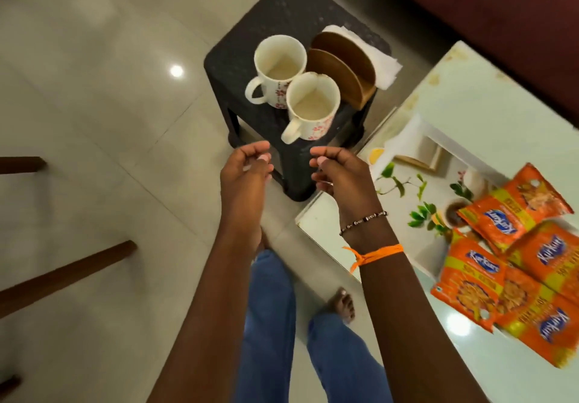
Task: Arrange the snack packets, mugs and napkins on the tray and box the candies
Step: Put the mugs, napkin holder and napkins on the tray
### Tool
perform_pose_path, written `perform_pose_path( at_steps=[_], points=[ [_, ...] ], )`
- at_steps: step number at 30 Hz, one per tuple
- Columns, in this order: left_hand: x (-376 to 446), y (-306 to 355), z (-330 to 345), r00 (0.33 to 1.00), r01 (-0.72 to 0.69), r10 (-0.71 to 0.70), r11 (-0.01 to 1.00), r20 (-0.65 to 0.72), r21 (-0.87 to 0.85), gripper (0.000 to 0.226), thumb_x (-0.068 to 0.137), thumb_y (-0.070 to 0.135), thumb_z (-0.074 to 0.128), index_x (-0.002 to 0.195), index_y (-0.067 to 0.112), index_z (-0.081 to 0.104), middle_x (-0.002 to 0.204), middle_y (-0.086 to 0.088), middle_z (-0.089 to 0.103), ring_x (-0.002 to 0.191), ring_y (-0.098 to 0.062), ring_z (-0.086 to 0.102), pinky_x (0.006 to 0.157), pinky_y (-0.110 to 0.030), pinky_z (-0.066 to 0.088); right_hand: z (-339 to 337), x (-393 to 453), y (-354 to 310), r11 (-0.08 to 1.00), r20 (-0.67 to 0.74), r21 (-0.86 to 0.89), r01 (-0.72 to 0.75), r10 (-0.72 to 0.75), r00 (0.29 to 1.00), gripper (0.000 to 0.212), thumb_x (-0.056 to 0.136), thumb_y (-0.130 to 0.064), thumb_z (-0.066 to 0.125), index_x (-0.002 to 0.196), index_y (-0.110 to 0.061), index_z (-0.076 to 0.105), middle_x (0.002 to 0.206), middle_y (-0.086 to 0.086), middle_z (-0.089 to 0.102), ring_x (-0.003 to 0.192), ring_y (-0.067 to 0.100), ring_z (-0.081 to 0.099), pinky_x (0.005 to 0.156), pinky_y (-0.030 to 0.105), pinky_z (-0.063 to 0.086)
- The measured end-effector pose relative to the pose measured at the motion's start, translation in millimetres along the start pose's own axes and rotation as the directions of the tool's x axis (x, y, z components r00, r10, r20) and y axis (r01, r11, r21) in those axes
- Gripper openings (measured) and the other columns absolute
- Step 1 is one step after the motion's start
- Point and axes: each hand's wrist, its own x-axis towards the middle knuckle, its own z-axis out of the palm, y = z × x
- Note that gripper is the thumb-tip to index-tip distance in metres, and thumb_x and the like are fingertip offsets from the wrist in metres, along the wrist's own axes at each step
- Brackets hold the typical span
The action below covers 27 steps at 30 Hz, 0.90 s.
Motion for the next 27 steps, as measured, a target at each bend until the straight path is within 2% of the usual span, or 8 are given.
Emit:
perform_pose_path(
  at_steps=[3,5,10,13,15,19,22,27],
  points=[
    [44,14,-5,1.0,0.026,-0.026,0.998,-0.001,0.061,0.017,0.091,0.013,0.052,0.103,0.023,0.058,0.105,0.006,0.058,0.101,-0.008,0.055,0.087,-0.022,0.046,31,30,-4,0.997,-0.077,-0.029,-0.073,0.071,0.994,0.01,0.09,-0.016,0.051,0.091,-0.01,0.059,0.077,0.002,0.053,0.066,0.009,0.047,0.066,0.023,0.047],
    [73,25,-5,0.998,0.053,-0.056,0.992,0.02,0.111,0.02,0.09,0.018,0.053,0.11,0.023,0.054,0.114,0.005,0.055,0.102,-0.005,0.053,0.084,-0.02,0.044,48,46,-7,0.997,-0.111,-0.056,-0.058,0.051,0.992,0.019,0.089,-0.022,0.054,0.072,-0.015,0.056,0.069,-0.002,0.053,0.066,0.007,0.048,0.076,0.031,0.046],
    [125,43,2,0.98,0.078,-0.135,0.936,0.145,0.345,0.028,0.093,0.034,0.048,0.116,0.018,0.053,0.106,0.005,0.052,0.089,-0.004,0.048,0.065,-0.014,0.033,65,67,2,0.99,-0.317,-0.092,-0.106,0.072,0.946,0.035,0.087,-0.029,0.057,0.078,0.004,0.066,0.056,-0.002,0.05,0.056,0.012,0.043,0.06,0.026,0.036],
    [141,43,6,0.961,0.029,-0.161,0.867,0.225,0.497,0.03,0.093,0.037,0.047,0.11,0.016,0.06,0.1,0.005,0.056,0.085,-0.006,0.049,0.062,-0.016,0.031,66,68,10,0.994,-0.373,-0.041,-0.102,0.08,0.924,0.028,0.085,-0.028,0.06,0.079,-0.003,0.072,0.065,0.003,0.06,0.064,0.012,0.049,0.058,0.018,0.038],
    [144,41,7,0.954,-0.026,-0.129,0.866,0.272,0.5,0.027,0.093,0.035,0.048,0.102,0.015,0.065,0.099,0.004,0.06,0.083,-0.002,0.05,0.065,-0.015,0.033,69,65,13,0.997,-0.38,0.027,-0.077,0.082,0.921,0.022,0.085,-0.025,0.06,0.082,-0.007,0.073,0.076,0.003,0.066,0.068,0.006,0.055,0.061,0.007,0.04],
    [144,36,5,0.953,-0.096,-0.053,0.881,0.298,0.463,0.019,0.092,0.029,0.052,0.079,0.021,0.065,0.09,0.006,0.064,0.089,-0.005,0.056,0.079,-0.022,0.043,69,62,18,0.993,-0.395,0.116,-0.036,0.08,0.915,0.022,0.085,-0.019,0.061,0.064,-0.017,0.066,0.072,0.002,0.066,0.07,0.006,0.057,0.07,0.016,0.043],
    [137,34,2,0.954,-0.092,-0.035,0.91,0.297,0.404,0.019,0.09,0.024,0.056,0.073,0.025,0.064,0.083,0.006,0.065,0.099,-0.016,0.061,0.095,-0.035,0.048,58,53,23,0.997,-0.418,0.074,0.006,0.025,0.908,0.02,0.085,-0.019,0.061,0.065,-0.014,0.064,0.063,-0.009,0.062,0.056,-0.008,0.053,0.064,0.008,0.043],
    [101,15,-12,0.952,-0.132,0.007,0.911,0.306,0.391,0.016,0.088,0.022,0.059,0.074,0.027,0.067,0.078,0.006,0.068,0.093,-0.018,0.064,0.095,-0.039,0.05,24,18,35,0.998,-0.407,-0.068,0.019,-0.045,0.912,0.022,0.087,-0.023,0.058,0.068,-0.013,0.063,0.064,-0.005,0.06,0.061,0.006,0.05,0.062,0.012,0.039]
  ],
)
